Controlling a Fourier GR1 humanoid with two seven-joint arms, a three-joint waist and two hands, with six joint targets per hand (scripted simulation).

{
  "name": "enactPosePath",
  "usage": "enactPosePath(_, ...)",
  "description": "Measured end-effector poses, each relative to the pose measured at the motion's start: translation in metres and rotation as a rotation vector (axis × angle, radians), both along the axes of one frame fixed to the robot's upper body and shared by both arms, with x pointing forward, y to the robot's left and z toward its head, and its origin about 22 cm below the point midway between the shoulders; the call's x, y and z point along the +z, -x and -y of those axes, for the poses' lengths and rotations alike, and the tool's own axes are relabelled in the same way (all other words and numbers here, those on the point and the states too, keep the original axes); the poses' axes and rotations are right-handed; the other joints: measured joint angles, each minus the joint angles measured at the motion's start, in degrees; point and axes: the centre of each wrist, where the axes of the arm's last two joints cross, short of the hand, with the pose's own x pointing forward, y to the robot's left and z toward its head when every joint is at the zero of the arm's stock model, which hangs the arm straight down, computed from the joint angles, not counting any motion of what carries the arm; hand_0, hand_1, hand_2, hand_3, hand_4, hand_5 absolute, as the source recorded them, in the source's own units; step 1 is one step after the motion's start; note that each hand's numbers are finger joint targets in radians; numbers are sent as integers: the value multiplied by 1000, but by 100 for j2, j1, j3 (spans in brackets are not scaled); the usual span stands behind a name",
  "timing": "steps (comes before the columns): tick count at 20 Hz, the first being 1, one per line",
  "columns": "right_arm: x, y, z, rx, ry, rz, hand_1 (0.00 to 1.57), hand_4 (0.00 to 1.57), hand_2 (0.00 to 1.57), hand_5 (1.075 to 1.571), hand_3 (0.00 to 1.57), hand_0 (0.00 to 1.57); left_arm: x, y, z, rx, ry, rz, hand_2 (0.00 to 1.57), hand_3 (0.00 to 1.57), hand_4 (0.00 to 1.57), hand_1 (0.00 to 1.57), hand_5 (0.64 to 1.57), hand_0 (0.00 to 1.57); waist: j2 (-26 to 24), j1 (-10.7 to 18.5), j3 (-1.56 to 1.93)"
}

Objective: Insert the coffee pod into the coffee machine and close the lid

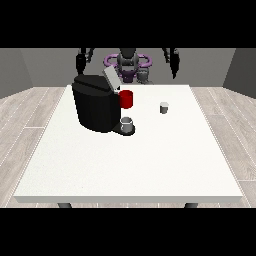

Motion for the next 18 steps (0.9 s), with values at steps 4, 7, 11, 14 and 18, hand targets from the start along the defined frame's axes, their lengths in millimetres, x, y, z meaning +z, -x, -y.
enactPosePath(4,-8,5,6,-2,9,-32,0,128,0,1571,0,0,-5,5,0,-23,30,26,0,0,282,0,1571,0,-70,65,50)
enactPosePath(7,-10,7,10,-39,10,-29,0,109,0,1571,0,0,-10,9,0,-51,63,64,0,0,265,0,1571,0,-130,73,66)
enactPosePath(11,-9,8,12,-118,-12,30,0,145,0,1571,0,0,-13,9,-6,-53,11,100,0,0,320,0,1571,0,-130,-40,73)
enactPosePath(14,-10,7,7,-135,-24,63,0,217,0,1571,0,0,-6,0,-13,-68,-61,114,0,0,0,0,1571,0,-46,-84,76)
enactPosePath(18,-11,5,-3,-130,-30,98,0,174,0,1571,0,0,6,-18,-33,-63,-154,96,0,0,0,0,1571,0,112,-203,78)
